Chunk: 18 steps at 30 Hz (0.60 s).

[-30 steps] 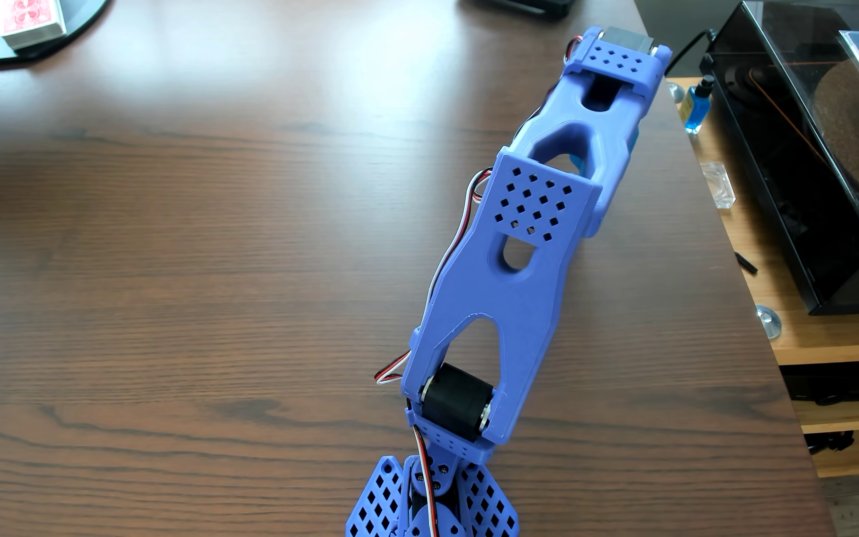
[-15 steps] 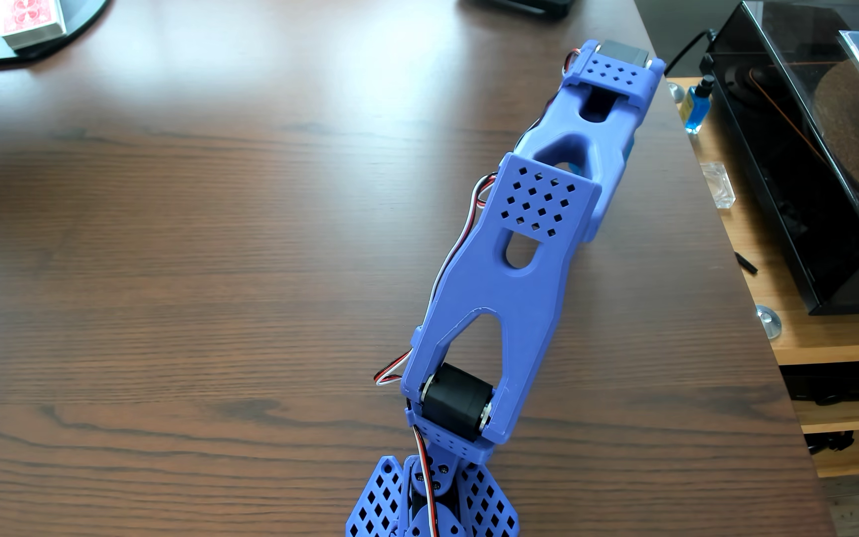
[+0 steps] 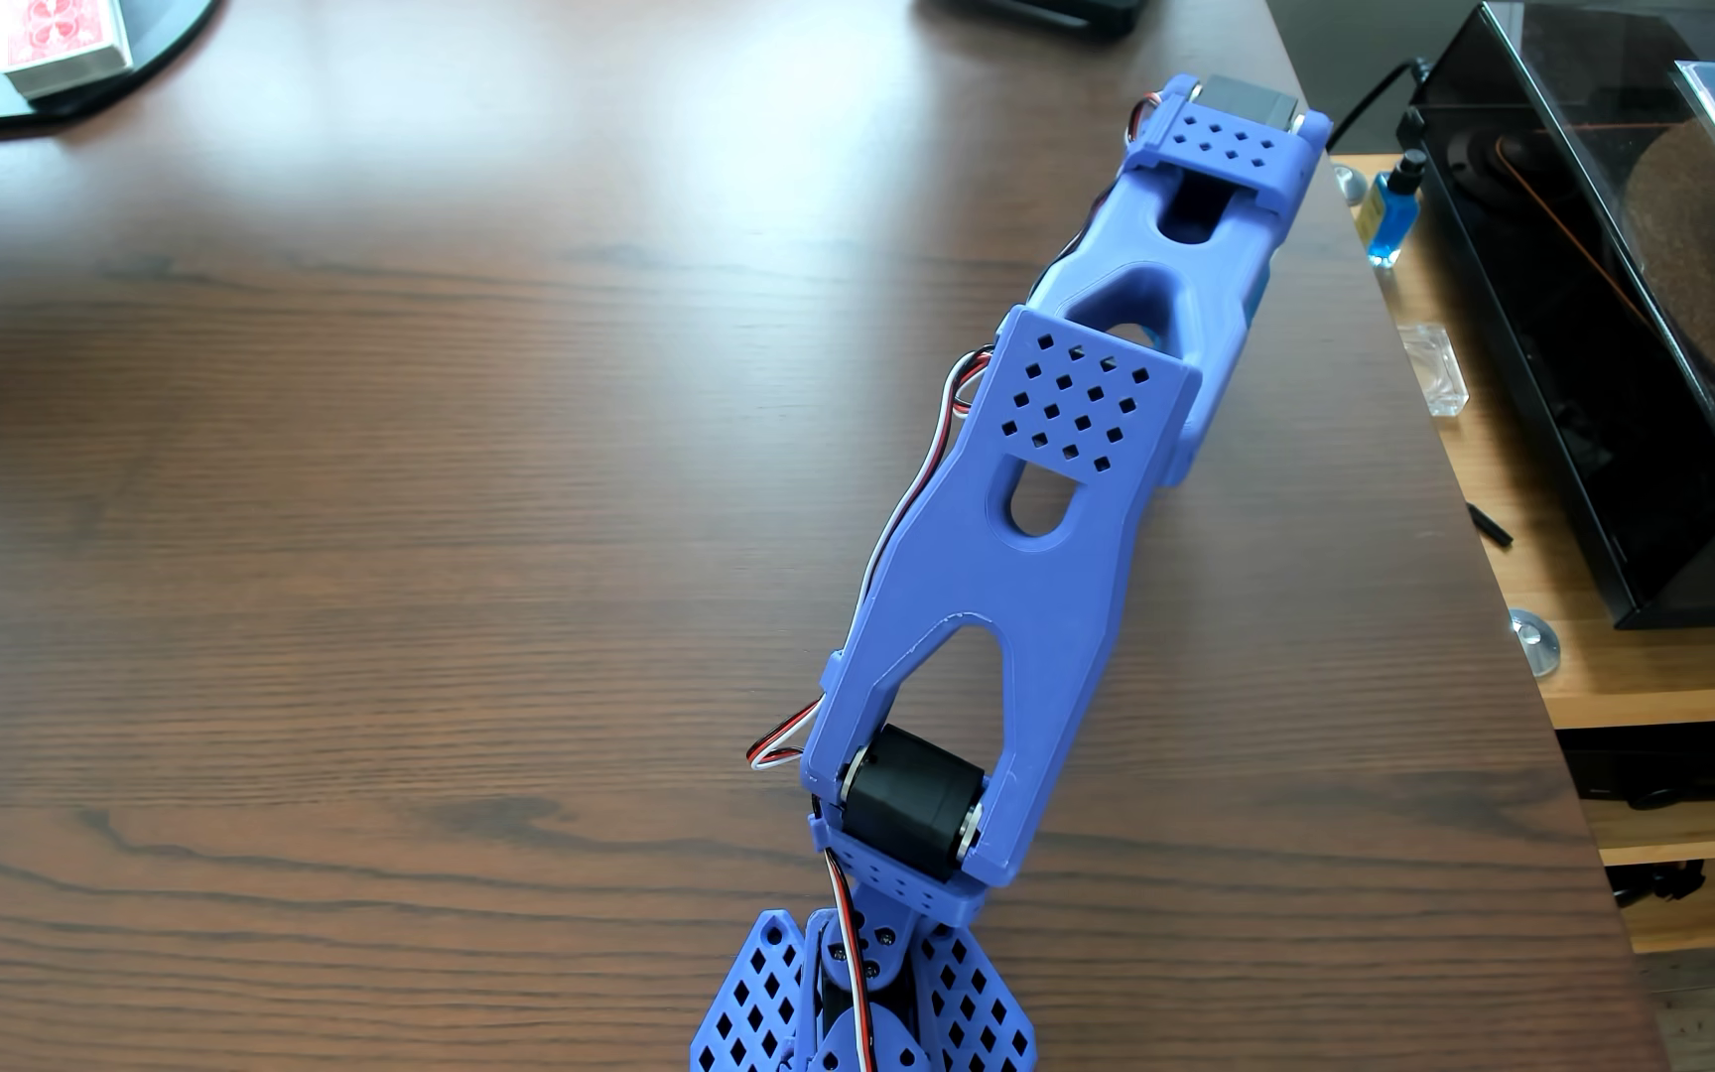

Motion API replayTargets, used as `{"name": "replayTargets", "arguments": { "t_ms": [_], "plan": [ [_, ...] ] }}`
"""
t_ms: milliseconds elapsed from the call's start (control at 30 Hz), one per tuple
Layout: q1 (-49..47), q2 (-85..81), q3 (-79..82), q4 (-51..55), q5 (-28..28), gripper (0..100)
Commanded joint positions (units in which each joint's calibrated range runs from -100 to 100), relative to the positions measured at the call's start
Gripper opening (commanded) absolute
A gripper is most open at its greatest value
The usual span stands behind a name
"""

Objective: Grab the blue dice

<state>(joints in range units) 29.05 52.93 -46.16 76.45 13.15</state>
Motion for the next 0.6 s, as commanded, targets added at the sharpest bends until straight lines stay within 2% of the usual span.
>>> {"name": "replayTargets", "arguments": {
  "t_ms": [0, 133, 500, 567],
  "plan": [
    [1.31, -2.4, -4.2, 0.72, -0.32, 12],
    [2.53, -2.4, -4.56, 0.72, -2.42, 12],
    [2.78, -2.4, -4.47, 0.72, -2.64, 12],
    [2.7, -2.4, -4.47, 0.72, -2.64, 8]
  ]
}}
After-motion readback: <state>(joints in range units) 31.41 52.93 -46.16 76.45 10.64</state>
